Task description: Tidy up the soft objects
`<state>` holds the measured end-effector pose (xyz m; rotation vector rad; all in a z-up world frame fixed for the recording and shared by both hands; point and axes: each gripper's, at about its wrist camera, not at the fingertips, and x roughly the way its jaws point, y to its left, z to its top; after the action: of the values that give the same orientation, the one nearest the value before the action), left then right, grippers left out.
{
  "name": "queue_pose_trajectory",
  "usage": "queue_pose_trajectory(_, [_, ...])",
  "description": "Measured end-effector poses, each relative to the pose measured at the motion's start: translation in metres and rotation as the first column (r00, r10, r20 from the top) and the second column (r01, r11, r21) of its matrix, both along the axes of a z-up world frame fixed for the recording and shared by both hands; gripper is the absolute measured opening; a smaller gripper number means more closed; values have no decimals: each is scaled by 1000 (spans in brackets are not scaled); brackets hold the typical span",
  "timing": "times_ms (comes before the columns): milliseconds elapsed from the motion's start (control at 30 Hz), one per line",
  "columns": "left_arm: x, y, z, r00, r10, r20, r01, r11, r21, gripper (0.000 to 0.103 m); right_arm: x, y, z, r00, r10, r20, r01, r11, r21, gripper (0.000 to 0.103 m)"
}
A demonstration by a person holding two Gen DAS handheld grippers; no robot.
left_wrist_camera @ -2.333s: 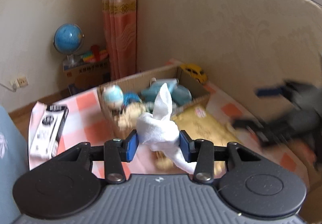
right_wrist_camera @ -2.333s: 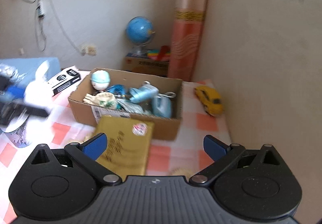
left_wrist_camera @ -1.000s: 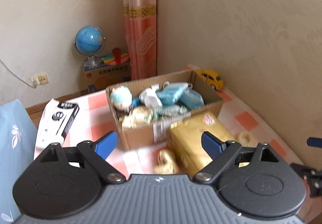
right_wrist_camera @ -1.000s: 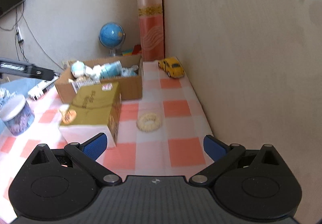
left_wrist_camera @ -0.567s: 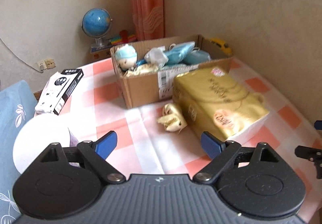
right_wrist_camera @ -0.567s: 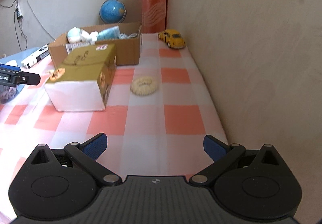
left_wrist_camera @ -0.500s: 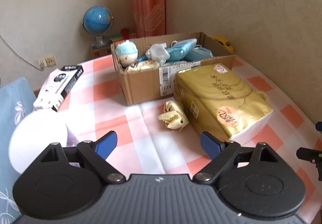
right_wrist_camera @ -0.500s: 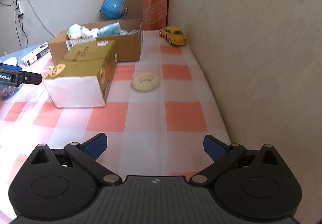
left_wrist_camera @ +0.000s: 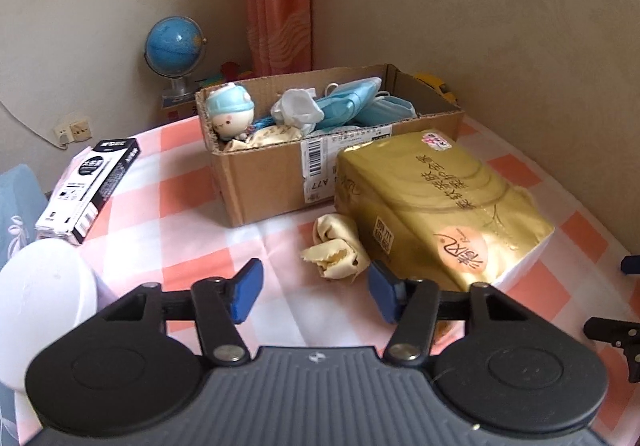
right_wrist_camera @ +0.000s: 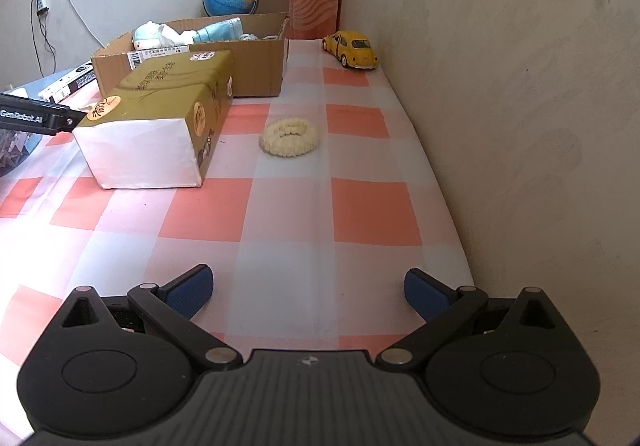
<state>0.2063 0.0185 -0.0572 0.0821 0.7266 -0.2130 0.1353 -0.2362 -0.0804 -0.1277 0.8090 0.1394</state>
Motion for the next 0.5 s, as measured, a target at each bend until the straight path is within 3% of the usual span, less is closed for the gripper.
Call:
queue_pose_trajectory(233, [10, -2, -9, 999, -40, -19, 40, 999, -25, 42, 1, -1, 0, 1000, 1, -4, -1, 1000, 6, 103])
queue_pose_trajectory(500, [16, 0, -9, 999, -53, -14, 52, 997, -63, 19, 1, -1, 0, 1000, 1, -2, -1, 1000, 6, 103])
